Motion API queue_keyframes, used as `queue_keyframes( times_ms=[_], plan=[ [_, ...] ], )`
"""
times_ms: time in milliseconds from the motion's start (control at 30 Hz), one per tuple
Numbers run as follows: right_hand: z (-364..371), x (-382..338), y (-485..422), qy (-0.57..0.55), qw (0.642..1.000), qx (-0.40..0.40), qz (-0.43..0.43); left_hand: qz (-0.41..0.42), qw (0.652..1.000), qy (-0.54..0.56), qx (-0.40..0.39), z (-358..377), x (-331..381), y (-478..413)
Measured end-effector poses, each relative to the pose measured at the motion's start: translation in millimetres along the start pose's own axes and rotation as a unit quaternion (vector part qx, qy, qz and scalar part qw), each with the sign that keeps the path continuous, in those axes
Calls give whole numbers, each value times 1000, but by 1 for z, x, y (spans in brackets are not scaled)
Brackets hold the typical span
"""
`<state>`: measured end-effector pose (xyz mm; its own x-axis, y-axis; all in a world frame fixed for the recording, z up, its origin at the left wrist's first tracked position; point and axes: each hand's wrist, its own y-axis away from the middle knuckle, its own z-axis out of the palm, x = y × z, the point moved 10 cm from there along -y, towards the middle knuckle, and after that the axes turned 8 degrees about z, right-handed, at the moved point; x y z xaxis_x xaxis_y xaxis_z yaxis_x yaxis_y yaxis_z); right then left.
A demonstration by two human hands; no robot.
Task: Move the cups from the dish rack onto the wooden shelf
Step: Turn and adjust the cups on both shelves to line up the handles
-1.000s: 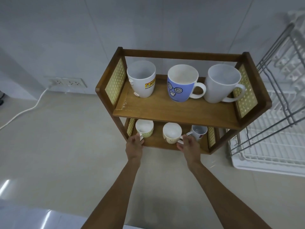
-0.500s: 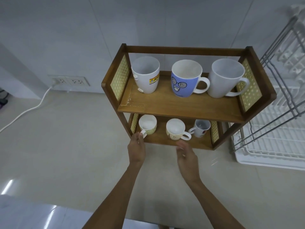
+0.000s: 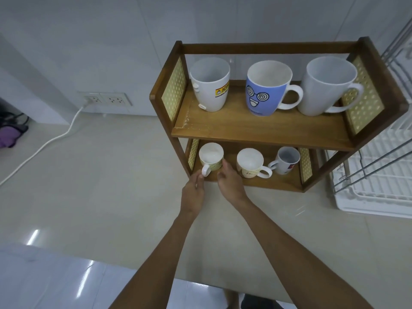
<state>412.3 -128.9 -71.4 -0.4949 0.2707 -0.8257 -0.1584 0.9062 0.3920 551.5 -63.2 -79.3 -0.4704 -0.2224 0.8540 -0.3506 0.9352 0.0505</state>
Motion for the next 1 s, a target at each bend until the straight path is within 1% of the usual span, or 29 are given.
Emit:
queue_keyframes(
  times_ms=[133, 233, 500, 600, 633, 700, 733, 800, 933, 1000],
  plan=[
    [0, -3, -4, 9, 1000, -2, -6, -3, 1000, 17, -10, 6, 0, 6],
    [1, -5, -6, -7, 1000, -10, -9, -6, 1000, 28, -11, 9, 1, 8],
    [-1, -10, -3, -6, 1000, -15, -15, -8, 1000, 25, -16, 11, 2, 9],
    [-11, -5, 7, 5, 1000, 12, -29, -3, 999, 24, 25, 4, 4, 15],
    [-17, 1, 12, -8, 999, 21, -29, 10, 999, 18, 51, 0, 7, 19],
    [-33, 21, 25, -79, 997, 25, -7, 49, 995, 2, 84, -1, 14, 29],
    [-45, 32, 31, -101, 994, 36, 0, 66, 995, -3, 78, 5, 18, 33],
    [-75, 52, 42, -102, 991, 81, -2, 80, 996, -3, 37, 26, 25, 35],
    [-124, 71, 51, -37, 982, 184, -9, 65, 996, 7, -53, 70, 46, 29],
    [-139, 68, 53, 7, 972, 234, -30, 63, 994, 3, -87, 87, 57, 22]
  ],
)
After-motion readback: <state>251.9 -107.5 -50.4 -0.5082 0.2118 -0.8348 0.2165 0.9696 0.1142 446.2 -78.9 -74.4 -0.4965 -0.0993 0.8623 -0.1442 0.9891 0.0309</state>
